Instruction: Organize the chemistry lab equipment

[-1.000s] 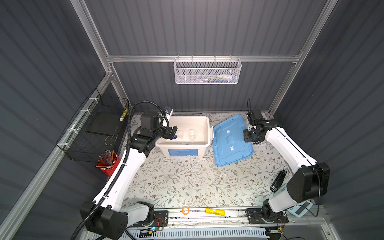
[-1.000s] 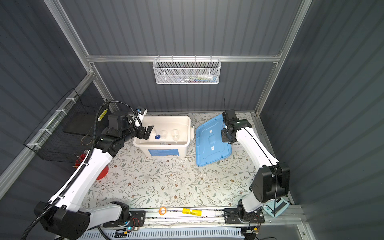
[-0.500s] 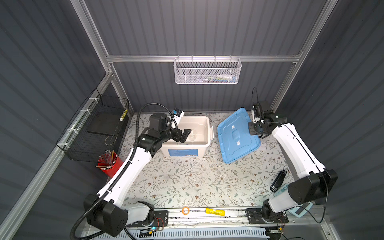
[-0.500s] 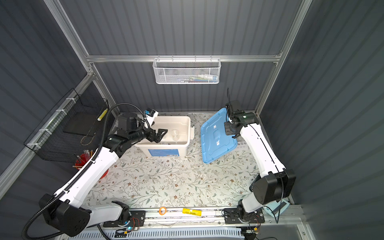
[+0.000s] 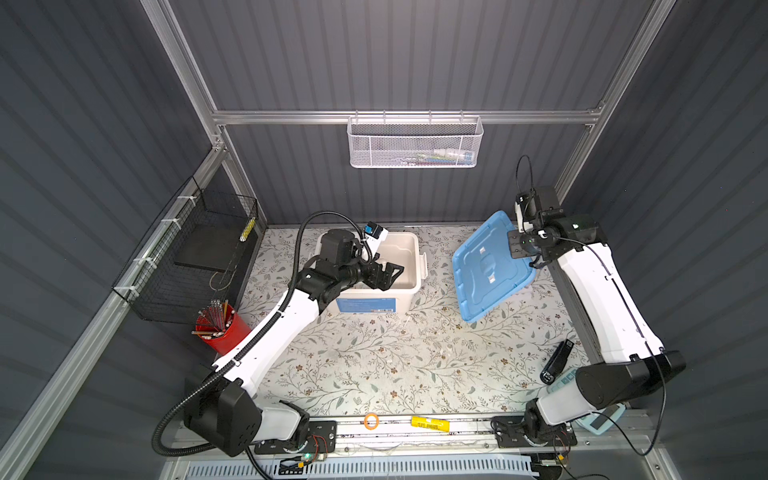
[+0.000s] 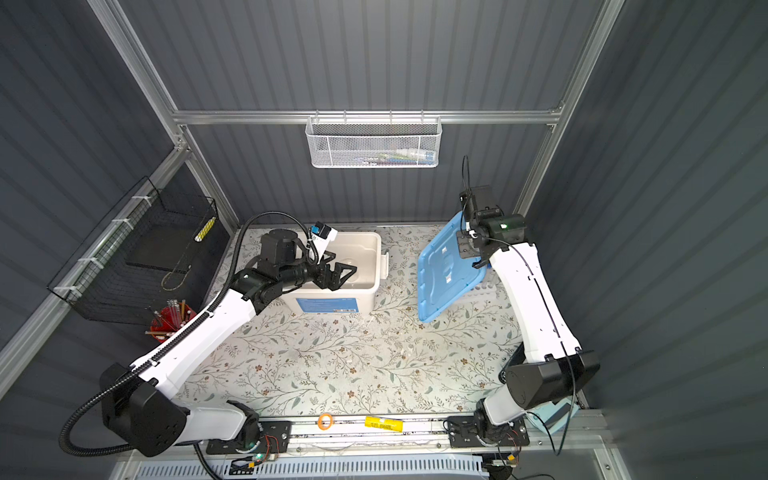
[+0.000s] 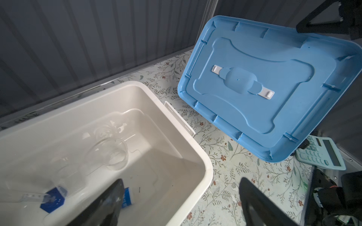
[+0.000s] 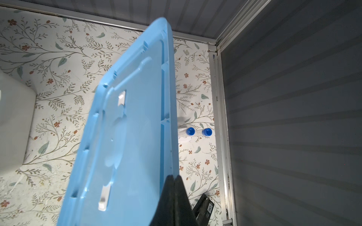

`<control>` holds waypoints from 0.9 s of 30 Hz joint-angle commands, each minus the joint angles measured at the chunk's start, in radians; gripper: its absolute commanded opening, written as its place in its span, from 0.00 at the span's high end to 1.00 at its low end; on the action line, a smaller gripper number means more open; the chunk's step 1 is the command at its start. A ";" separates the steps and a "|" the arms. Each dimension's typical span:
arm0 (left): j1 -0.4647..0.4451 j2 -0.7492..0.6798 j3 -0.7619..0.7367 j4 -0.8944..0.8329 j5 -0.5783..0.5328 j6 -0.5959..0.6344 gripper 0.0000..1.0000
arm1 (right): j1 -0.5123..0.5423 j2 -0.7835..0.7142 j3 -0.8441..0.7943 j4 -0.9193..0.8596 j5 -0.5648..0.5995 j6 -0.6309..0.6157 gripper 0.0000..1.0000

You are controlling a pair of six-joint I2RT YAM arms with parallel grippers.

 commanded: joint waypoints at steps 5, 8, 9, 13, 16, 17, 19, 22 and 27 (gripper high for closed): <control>-0.007 -0.017 0.031 -0.029 -0.048 0.038 0.08 | 0.113 -0.121 -0.246 0.053 -0.166 0.177 1.00; -0.008 -0.018 0.043 -0.033 -0.054 0.046 0.08 | 0.160 -0.141 -0.365 0.064 -0.163 0.234 1.00; -0.008 -0.018 0.044 -0.032 -0.054 0.047 0.08 | 0.163 -0.154 -0.400 0.074 -0.171 0.244 1.00; -0.008 -0.011 0.046 -0.022 -0.049 0.042 0.08 | 0.162 -0.200 -0.479 0.097 -0.155 0.246 1.00; -0.008 -0.009 0.039 -0.006 -0.039 0.029 0.08 | 0.143 -0.204 -0.506 0.082 -0.125 0.234 0.92; -0.009 -0.011 0.033 0.000 -0.037 0.024 0.08 | 0.131 -0.204 -0.515 0.080 -0.125 0.234 0.86; -0.009 -0.016 0.028 0.002 -0.036 0.021 0.08 | 0.108 -0.206 -0.535 0.088 -0.129 0.237 0.80; -0.009 -0.032 0.016 0.002 -0.045 0.021 0.08 | 0.060 -0.194 -0.570 0.100 -0.162 0.225 0.69; -0.008 -0.046 0.006 -0.006 -0.053 0.027 0.08 | 0.036 -0.106 -0.601 0.083 -0.205 0.182 0.56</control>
